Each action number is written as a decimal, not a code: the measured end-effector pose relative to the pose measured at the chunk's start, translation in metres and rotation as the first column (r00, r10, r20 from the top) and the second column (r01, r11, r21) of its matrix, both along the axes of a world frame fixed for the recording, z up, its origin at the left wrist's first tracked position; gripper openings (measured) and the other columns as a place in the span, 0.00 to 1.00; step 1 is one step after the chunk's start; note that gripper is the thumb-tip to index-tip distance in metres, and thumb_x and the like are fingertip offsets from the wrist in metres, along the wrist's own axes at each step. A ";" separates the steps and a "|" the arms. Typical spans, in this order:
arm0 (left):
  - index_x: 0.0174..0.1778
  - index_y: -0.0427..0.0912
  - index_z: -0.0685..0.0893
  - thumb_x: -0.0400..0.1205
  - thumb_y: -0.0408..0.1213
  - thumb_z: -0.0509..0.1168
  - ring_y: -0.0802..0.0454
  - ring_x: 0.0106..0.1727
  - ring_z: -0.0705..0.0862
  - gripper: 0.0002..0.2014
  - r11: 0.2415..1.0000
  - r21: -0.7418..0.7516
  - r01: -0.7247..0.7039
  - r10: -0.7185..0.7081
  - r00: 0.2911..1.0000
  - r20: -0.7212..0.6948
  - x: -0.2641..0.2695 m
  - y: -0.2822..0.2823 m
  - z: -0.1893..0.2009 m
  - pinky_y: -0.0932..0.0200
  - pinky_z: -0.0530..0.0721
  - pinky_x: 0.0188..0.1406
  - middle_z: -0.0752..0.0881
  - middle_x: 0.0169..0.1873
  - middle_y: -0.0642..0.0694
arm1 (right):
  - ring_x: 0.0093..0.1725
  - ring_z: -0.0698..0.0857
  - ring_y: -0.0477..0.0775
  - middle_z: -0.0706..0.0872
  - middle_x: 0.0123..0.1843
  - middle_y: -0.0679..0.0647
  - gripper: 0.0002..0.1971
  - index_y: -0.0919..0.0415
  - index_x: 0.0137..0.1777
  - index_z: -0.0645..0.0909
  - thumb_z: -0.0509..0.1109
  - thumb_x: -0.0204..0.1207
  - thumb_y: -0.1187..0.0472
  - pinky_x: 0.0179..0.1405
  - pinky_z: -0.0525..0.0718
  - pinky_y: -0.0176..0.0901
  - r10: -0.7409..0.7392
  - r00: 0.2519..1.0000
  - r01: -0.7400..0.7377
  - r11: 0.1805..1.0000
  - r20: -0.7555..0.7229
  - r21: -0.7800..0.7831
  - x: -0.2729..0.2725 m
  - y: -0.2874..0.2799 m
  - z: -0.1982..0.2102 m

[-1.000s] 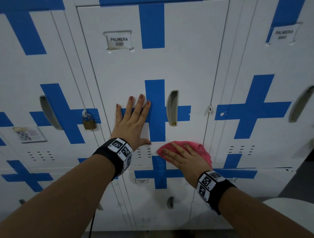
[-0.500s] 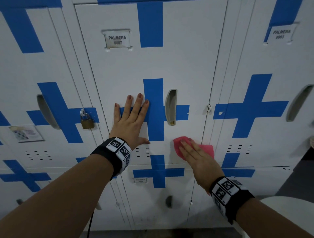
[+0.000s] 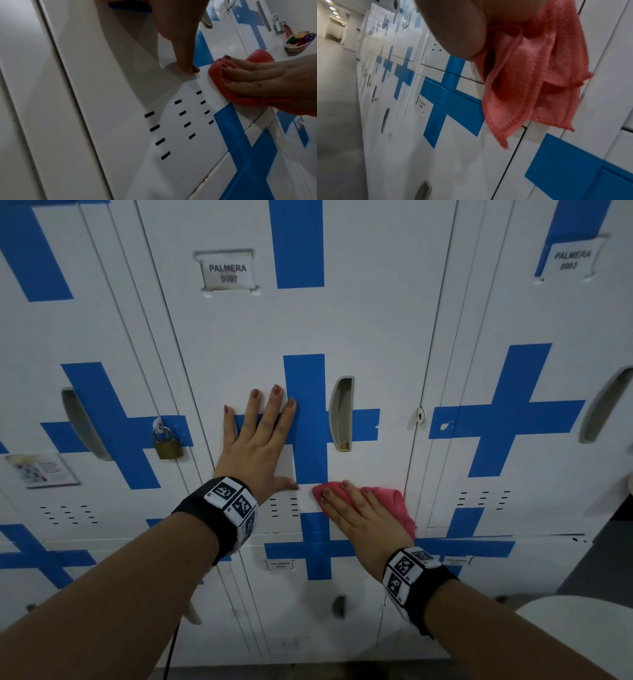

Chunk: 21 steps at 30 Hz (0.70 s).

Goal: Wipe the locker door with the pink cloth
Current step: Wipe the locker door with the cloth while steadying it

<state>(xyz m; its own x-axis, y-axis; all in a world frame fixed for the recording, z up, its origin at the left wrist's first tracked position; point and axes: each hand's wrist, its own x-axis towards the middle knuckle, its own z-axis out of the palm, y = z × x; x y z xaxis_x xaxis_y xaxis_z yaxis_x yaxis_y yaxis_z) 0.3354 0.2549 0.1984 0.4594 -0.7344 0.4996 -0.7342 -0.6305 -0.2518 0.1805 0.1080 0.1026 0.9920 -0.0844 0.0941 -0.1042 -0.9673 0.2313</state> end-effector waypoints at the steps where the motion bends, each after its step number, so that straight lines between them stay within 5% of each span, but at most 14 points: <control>1: 0.77 0.49 0.25 0.57 0.70 0.72 0.44 0.77 0.23 0.71 1.000 0.000 0.001 -0.001 1.000 0.001 0.000 0.000 0.000 0.38 0.22 0.71 0.21 0.76 0.49 | 0.69 0.14 0.56 0.13 0.72 0.47 0.43 0.52 0.75 0.19 0.52 0.77 0.69 0.65 0.18 0.54 0.013 0.999 -0.014 0.999 -0.033 -0.052 0.001 0.000 -0.003; 16: 0.77 0.49 0.25 0.57 0.69 0.73 0.45 0.76 0.22 0.71 1.000 -0.003 0.012 -0.012 1.000 0.009 0.000 0.001 0.001 0.38 0.22 0.71 0.20 0.75 0.49 | 0.67 0.15 0.56 0.20 0.74 0.50 0.36 0.56 0.77 0.25 0.50 0.83 0.62 0.60 0.15 0.54 0.073 0.985 -0.102 0.978 -0.156 -0.183 -0.004 -0.005 -0.008; 18: 0.77 0.49 0.25 0.57 0.69 0.73 0.45 0.76 0.22 0.71 1.000 -0.004 0.011 -0.011 1.000 0.003 0.000 0.001 0.000 0.38 0.22 0.71 0.20 0.75 0.49 | 0.72 0.22 0.59 0.29 0.78 0.53 0.34 0.59 0.81 0.36 0.54 0.83 0.61 0.66 0.21 0.56 0.097 0.988 -0.118 0.974 -0.117 -0.195 -0.006 -0.007 -0.008; 21: 0.77 0.49 0.24 0.57 0.69 0.73 0.44 0.76 0.22 0.71 1.000 0.001 0.011 -0.011 1.000 -0.003 0.000 0.000 0.000 0.38 0.23 0.71 0.20 0.75 0.49 | 0.80 0.57 0.64 0.68 0.79 0.58 0.36 0.63 0.76 0.69 0.75 0.66 0.63 0.74 0.52 0.61 0.104 0.989 -0.086 0.982 0.105 -0.167 -0.015 -0.010 -0.006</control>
